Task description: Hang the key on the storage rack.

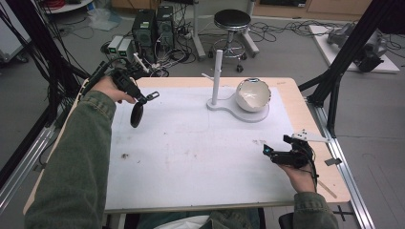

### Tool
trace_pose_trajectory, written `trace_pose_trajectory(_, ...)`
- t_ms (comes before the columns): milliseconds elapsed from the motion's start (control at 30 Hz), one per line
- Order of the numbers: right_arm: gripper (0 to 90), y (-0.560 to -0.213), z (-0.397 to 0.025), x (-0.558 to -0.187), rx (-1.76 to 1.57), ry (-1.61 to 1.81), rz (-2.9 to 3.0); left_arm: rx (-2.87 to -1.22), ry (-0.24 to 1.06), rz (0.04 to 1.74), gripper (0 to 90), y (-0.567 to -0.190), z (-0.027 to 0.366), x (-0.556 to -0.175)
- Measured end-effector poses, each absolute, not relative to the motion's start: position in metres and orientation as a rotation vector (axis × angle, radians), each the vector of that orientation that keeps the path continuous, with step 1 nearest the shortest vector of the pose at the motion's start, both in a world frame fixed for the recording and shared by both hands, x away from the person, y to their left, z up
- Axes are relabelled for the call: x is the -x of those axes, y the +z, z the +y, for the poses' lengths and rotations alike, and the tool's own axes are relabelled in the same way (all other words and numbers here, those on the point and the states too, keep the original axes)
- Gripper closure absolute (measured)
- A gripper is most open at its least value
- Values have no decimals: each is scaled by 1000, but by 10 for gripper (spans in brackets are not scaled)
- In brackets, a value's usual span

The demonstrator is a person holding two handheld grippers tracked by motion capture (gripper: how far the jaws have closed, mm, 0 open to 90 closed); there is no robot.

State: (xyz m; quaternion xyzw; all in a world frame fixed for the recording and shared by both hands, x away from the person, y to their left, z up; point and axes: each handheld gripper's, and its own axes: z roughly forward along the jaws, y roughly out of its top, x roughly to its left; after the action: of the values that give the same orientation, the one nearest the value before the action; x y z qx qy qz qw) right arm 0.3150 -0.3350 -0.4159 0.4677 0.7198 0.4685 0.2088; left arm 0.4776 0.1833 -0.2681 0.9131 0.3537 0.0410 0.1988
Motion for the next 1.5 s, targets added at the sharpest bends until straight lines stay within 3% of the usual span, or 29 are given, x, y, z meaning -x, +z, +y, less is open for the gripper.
trace_pose_trajectory(1500,6,-417,-335,-315,-1298,1338,2021,-2630,130,636,824,-199,20,-510)
